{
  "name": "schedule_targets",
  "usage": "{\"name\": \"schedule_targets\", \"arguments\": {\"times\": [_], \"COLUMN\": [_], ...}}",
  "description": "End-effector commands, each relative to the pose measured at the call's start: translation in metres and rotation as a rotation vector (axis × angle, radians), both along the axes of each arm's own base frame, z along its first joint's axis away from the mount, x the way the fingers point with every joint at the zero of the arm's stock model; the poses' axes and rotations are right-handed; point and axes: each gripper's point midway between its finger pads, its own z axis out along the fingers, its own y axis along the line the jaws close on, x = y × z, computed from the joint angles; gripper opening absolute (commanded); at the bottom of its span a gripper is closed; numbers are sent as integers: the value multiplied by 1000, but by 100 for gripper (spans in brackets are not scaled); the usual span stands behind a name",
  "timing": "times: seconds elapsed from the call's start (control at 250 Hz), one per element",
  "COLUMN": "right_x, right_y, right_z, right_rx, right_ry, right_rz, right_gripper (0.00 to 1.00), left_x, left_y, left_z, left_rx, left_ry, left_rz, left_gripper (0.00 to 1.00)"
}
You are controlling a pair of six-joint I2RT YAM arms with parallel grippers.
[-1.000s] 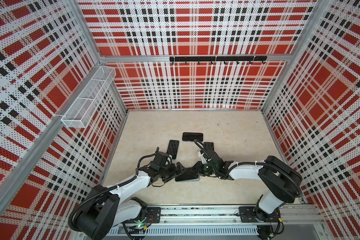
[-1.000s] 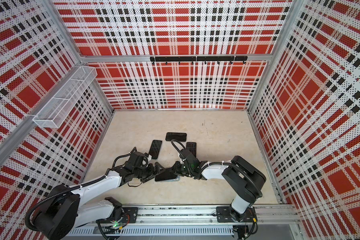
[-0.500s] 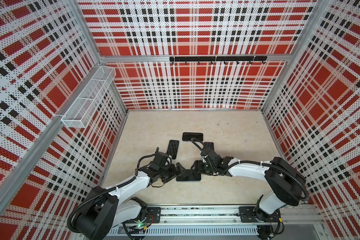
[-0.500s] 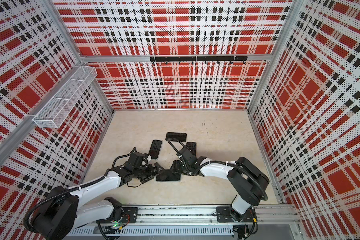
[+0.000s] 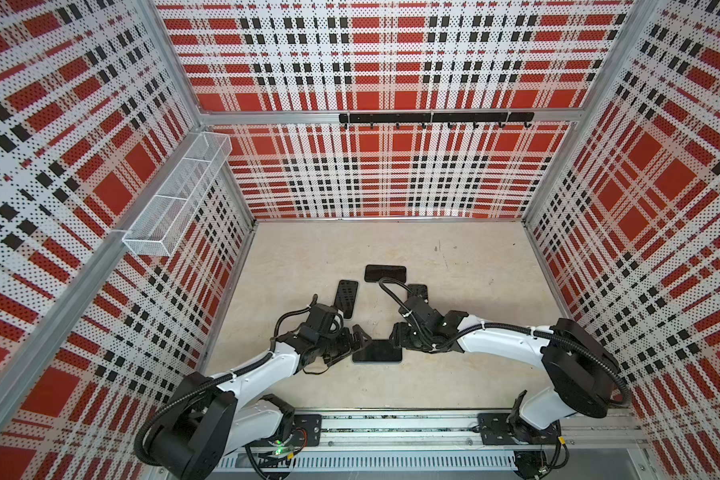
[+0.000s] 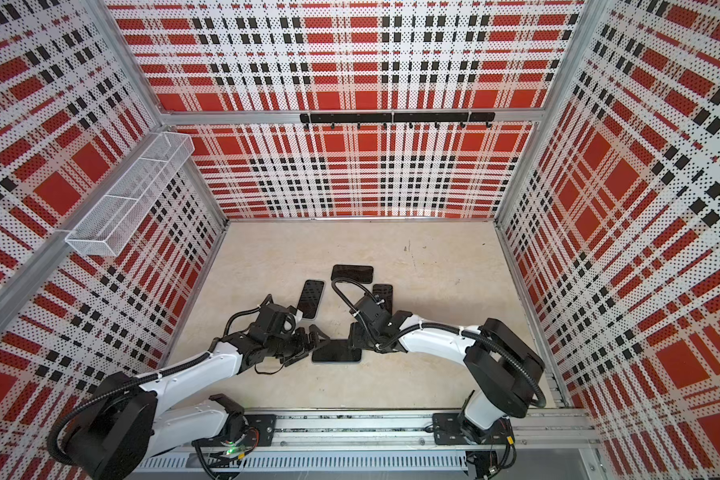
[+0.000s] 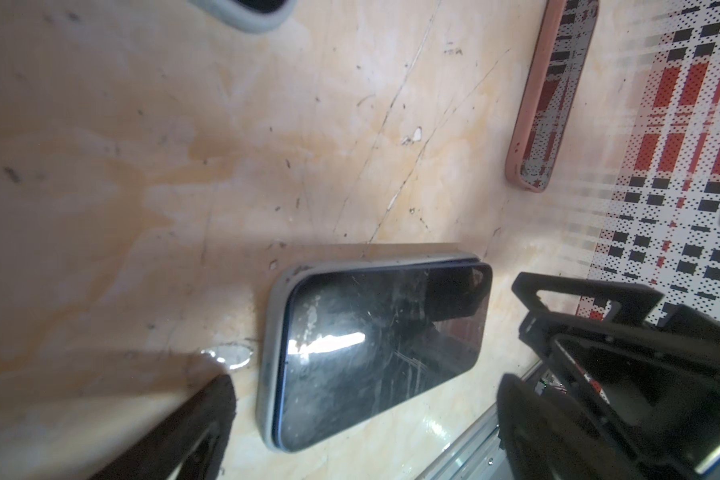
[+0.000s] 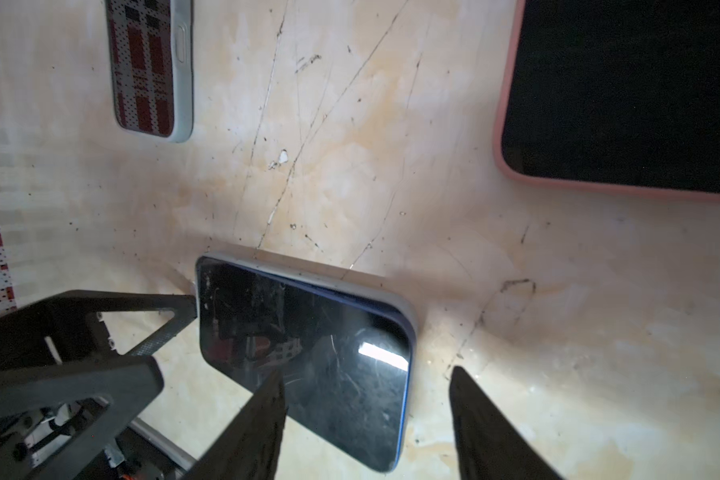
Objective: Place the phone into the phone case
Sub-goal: 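Lower the phone's edge into the light blue case with the right gripper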
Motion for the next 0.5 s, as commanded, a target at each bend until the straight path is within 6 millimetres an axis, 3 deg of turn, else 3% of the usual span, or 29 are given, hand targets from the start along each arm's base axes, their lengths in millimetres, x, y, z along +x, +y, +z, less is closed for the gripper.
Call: {"name": "schedule_targets", "arguments": {"times": [0.0, 0.2, 0.332, 0.496], "right_x": [-2, -6, -6, -9], "right_y": [3, 11, 8, -1], "right_z": [-1, -10, -4, 1], "right_rx": [-7, -41, -50, -46], "right_ry": [-15, -13, -43, -58], "right_rz": [-6, 25, 14, 1], "right_gripper": [54, 48, 55, 57], "left_x": [5, 6, 5, 6], "left_y": [0, -1, 0, -1], "left_z": [0, 0, -1, -1], "left_rx": [-5, -5, -3, -2], "left_ry": [-16, -17, -15, -16], "left_rz": [5, 5, 8, 6], "left_gripper": [100, 100, 100, 100]}}
